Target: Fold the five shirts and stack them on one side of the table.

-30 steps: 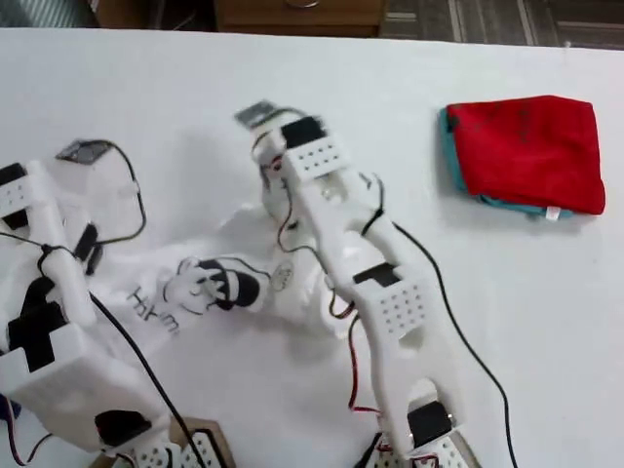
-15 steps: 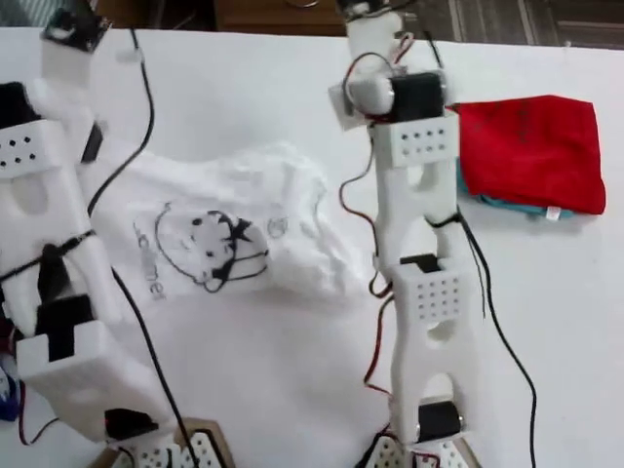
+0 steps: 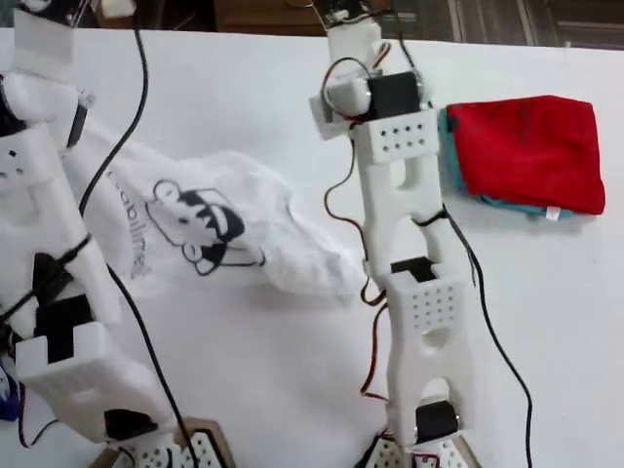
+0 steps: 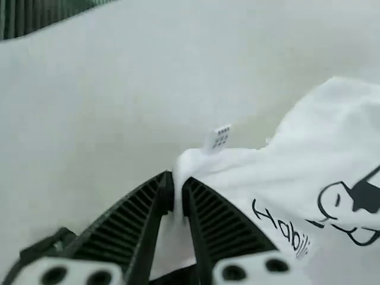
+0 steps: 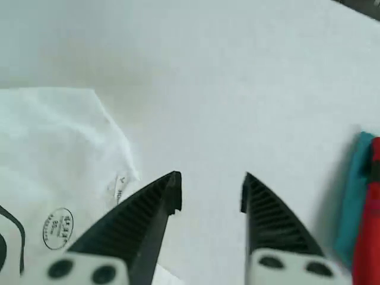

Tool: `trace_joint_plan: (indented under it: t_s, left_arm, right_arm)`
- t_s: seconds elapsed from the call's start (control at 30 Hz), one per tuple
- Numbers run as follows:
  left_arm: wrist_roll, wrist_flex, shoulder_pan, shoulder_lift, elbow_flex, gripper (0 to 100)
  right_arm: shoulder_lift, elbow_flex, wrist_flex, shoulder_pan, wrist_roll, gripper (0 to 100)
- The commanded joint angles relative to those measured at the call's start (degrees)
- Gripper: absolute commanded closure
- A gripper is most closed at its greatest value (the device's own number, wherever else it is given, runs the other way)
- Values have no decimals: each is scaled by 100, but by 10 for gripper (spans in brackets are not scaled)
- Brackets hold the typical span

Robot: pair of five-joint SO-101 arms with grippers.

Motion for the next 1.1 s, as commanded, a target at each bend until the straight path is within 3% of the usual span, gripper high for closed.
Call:
trace_joint_plan:
  t_s: [0.0,0.2,0.5,0.8,0.93,1.07]
  left_arm:
    - [-9,9,-273,-26,1165,972]
    - [-35,9,-484,-44,3160,972]
    - [-800,18,-1204,-79,5262,972]
    - [-985,-237,-1459,-70,5560,972]
    - [-976,-237,-1451,-70,5543,972]
    - [-976,-237,-1451,-79,5543,972]
  right_arm:
    - [136,290,-620,-180,-413,776]
    - [927,343,-1086,-945,-440,776]
    - [2220,343,-1789,-1437,-440,774]
    - [2589,176,-1191,-1543,88,786]
    - [2598,211,-611,-1604,967,995]
    - [2545,149,-66,-1490,1424,983]
